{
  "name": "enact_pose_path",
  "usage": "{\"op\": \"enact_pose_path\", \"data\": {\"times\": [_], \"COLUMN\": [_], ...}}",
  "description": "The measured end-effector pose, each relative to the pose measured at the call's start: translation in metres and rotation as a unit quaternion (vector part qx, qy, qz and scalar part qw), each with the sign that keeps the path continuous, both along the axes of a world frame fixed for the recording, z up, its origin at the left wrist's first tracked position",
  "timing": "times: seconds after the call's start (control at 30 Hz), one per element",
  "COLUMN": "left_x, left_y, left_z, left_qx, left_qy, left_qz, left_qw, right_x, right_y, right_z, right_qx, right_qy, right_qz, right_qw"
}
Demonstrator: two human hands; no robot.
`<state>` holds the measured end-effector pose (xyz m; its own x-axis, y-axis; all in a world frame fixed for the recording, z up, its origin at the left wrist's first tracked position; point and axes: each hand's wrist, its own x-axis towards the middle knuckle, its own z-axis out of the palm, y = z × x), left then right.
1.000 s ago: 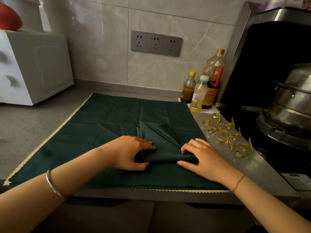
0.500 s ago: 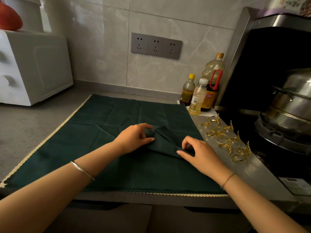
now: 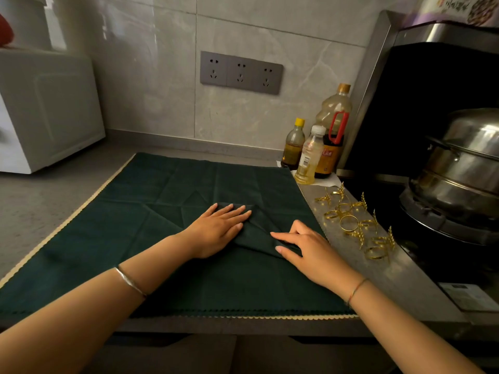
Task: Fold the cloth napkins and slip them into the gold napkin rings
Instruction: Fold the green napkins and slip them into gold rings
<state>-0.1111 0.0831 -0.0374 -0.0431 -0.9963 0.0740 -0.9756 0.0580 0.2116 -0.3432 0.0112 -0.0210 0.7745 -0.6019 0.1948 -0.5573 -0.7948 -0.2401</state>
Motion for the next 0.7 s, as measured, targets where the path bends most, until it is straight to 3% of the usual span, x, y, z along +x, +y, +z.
{"op": "enact_pose_path", "data": {"times": [0.2, 0.33, 0.5, 0.7], "left_x": [0.0, 0.001, -0.001, 0.001], "left_y": [-0.006, -0.004, -0.003, -0.003], "left_z": [0.0, 0.001, 0.002, 0.003], "left_qx": [0.045, 0.051, 0.051, 0.058], "left_qy": [0.016, 0.033, 0.06, 0.1], "left_qz": [0.011, 0.014, 0.016, 0.023], "left_qw": [0.999, 0.998, 0.997, 0.993], "right_x": [0.001, 0.015, 0.042, 0.056], "right_y": [0.005, 0.018, 0.017, 0.013], "right_z": [0.008, 0.015, 0.014, 0.002], "right_qx": [-0.025, -0.085, -0.162, -0.195], "right_qy": [0.024, 0.137, 0.215, 0.164], "right_qz": [0.028, 0.077, 0.056, 0.016], "right_qw": [0.999, 0.984, 0.961, 0.967]}}
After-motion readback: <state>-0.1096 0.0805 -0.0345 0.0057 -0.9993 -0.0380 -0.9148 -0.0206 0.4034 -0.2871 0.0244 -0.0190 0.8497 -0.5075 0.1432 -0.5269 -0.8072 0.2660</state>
